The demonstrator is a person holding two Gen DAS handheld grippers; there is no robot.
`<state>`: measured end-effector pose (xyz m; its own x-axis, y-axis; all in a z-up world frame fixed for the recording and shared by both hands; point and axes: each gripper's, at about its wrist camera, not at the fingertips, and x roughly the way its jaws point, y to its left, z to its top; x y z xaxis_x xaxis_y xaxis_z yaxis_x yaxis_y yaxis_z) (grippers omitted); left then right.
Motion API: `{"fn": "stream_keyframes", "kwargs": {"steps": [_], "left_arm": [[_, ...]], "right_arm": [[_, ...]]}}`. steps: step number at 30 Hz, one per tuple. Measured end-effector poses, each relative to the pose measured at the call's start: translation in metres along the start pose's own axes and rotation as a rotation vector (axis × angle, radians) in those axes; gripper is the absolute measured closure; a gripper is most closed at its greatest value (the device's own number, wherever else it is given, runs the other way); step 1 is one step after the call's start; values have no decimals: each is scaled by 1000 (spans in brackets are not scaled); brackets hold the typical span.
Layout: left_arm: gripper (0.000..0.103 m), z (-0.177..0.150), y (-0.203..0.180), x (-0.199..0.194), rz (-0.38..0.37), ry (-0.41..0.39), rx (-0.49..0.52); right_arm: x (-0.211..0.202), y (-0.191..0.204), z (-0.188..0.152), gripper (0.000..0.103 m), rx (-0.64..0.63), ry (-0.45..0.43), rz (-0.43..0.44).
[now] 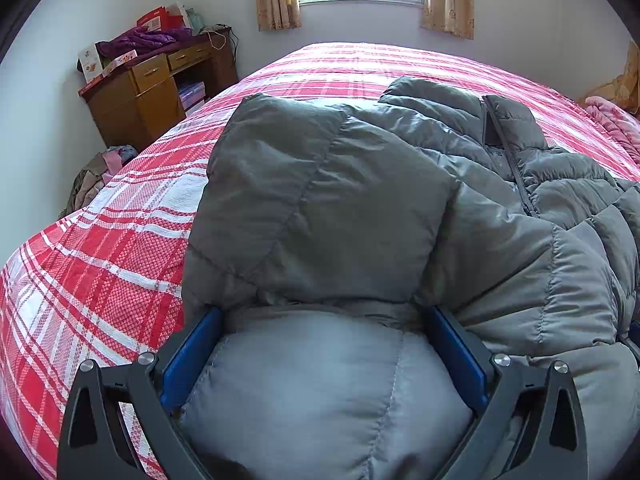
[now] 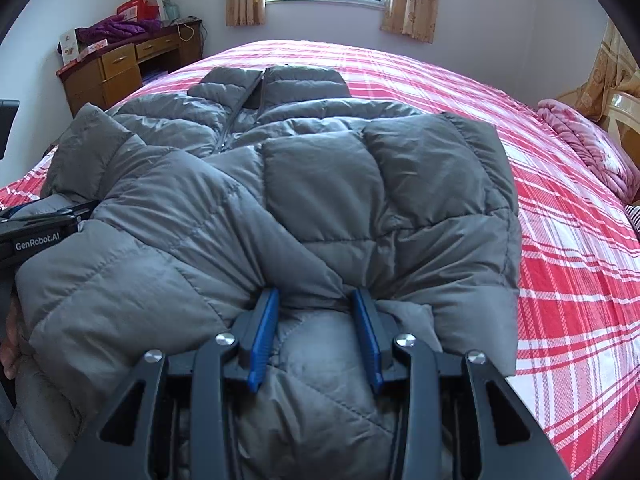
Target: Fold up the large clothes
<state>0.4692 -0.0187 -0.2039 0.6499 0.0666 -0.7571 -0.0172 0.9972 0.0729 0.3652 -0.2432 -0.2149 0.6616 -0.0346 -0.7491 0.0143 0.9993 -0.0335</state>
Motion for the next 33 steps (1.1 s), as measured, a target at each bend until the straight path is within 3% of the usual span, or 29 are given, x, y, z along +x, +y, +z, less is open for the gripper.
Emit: {"fn": "stream_keyframes", "kwargs": {"steps": [20,23,27,33], "left_arm": [[1,0,2,1,-7,2,-8],[1,0,2,1,-11,3,-12],[1,0,3,1,-17,0,-18],[1,-1,7,-1,-29,-4,-30]], "right_arm": [[-8,8,12,61,-58,23,-35],[-32,12,24,60,-56,-36,-45],[-52,35,44,52,-80,-69,2],[-12,55,40,52,-86,5,17]]}}
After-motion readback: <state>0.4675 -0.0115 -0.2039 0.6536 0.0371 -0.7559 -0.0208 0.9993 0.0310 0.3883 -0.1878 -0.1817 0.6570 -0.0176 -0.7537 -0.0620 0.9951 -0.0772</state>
